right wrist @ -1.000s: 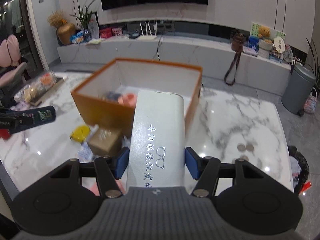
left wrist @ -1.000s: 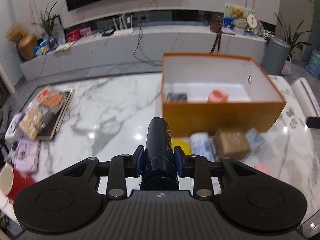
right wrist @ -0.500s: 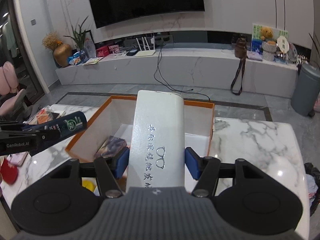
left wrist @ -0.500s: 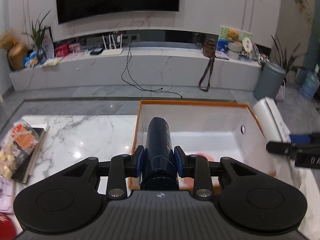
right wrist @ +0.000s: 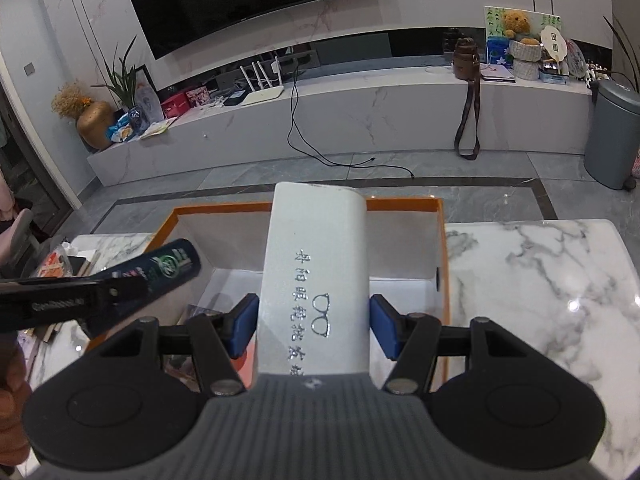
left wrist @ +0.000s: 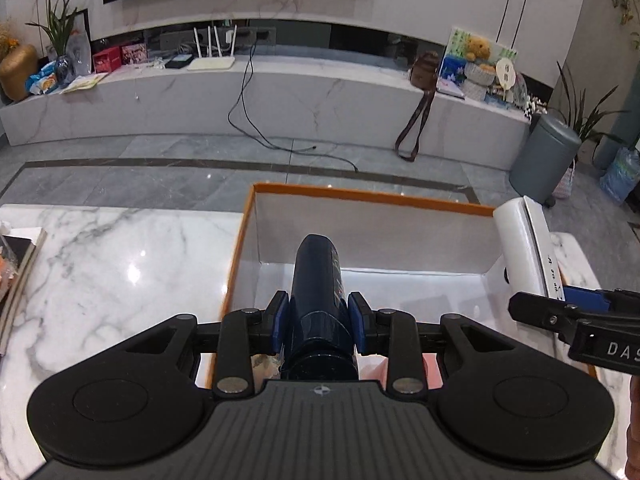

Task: Organize rigid objects
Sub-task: 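Lower the shampoo bottle and white cylinder box into the orange box with both tools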

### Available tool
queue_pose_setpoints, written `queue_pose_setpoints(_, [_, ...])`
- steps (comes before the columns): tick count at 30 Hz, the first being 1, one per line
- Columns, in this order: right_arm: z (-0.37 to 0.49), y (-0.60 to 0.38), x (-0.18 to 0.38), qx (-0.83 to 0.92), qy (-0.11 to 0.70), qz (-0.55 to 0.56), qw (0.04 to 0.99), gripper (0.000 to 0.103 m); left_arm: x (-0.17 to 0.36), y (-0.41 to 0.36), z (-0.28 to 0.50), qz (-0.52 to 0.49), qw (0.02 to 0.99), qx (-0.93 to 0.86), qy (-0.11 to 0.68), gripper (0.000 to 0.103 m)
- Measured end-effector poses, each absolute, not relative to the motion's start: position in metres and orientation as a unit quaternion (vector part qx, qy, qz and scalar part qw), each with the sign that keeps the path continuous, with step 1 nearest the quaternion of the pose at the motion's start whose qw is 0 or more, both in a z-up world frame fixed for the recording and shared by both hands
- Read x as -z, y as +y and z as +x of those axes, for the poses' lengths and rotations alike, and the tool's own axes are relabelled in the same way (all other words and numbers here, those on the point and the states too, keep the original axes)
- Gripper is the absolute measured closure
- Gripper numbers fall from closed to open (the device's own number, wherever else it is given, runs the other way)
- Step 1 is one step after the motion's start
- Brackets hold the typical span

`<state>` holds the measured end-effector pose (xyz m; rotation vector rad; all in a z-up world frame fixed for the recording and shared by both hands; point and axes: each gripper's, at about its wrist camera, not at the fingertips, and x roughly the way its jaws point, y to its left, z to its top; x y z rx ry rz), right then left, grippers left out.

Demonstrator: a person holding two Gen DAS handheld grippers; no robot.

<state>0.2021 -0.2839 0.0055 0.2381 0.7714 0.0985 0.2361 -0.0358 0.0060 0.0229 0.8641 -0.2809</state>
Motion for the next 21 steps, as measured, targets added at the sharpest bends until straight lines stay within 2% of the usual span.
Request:
queue_pose_setpoints(7, [0.217, -0.276, 0.012, -0.034, 0.396, 0.105, 0.912, 0.043, 0.008, -0.056, 0.239, 0.047, 0.886, 0.144, 0.438, 0.067])
queue_pose_setpoints(21, [0.234, -0.254, 0.035, -0.029, 0.429, 0.073, 0.900, 0.043, 0.024, -0.053, 0.251, 0.042, 0.866, 0.135, 0.480, 0.067])
